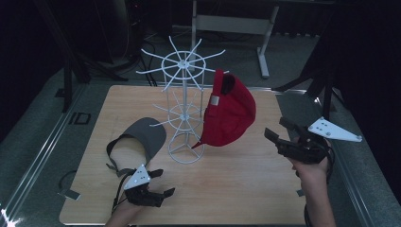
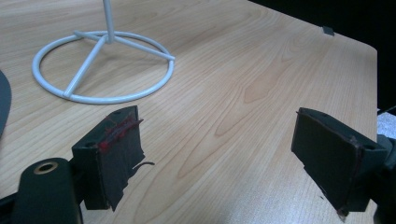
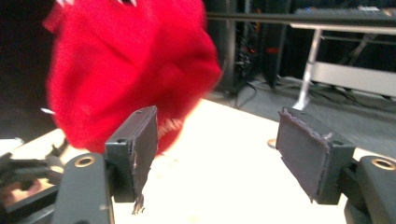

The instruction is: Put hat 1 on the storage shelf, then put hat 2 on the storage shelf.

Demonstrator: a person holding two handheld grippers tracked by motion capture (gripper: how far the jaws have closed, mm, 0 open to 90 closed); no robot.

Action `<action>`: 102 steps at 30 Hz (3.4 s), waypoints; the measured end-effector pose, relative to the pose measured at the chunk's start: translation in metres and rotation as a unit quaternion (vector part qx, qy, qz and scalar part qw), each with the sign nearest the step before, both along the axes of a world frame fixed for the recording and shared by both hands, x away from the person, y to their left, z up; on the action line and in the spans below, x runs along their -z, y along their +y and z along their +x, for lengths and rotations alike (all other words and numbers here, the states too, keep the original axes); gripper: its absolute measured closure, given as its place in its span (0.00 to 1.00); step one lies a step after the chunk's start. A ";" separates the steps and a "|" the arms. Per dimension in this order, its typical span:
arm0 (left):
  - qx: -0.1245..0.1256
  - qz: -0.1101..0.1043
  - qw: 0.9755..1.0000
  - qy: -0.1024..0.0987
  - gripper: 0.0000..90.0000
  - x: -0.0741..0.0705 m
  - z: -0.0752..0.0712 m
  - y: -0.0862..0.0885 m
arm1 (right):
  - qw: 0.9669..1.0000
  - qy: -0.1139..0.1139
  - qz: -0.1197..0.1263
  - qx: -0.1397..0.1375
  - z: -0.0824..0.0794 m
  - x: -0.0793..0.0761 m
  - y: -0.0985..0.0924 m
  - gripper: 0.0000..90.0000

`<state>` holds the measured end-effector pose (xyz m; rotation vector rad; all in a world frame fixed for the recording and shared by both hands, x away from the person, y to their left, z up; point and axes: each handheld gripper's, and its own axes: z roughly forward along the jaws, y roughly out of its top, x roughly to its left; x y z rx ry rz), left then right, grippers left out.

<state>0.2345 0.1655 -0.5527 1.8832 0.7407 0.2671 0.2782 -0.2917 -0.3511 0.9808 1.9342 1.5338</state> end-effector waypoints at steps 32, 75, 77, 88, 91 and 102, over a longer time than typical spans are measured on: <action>-0.011 0.004 1.000 0.011 0.18 -0.001 0.002 0.011 | 0.993 0.075 -0.064 0.060 0.005 0.155 -0.057 0.20; -0.248 0.102 0.962 0.052 0.18 0.003 -0.001 0.116 | 0.989 0.074 -0.072 0.110 -0.012 0.196 -0.075 0.20; -0.242 0.118 0.961 0.059 0.20 0.003 0.004 0.115 | 0.988 0.079 -0.073 0.114 -0.012 0.197 -0.076 0.20; -0.212 0.167 0.960 0.076 0.43 0.003 0.030 0.110 | 0.988 0.081 -0.076 0.111 -0.011 0.199 -0.075 0.20; -0.209 0.185 0.957 0.080 0.55 0.004 0.035 0.105 | 0.987 0.082 -0.077 0.111 -0.012 0.199 -0.076 0.20; -0.225 0.183 0.953 0.089 0.91 0.003 0.040 0.106 | 0.986 0.087 -0.084 0.112 -0.011 0.200 -0.075 0.20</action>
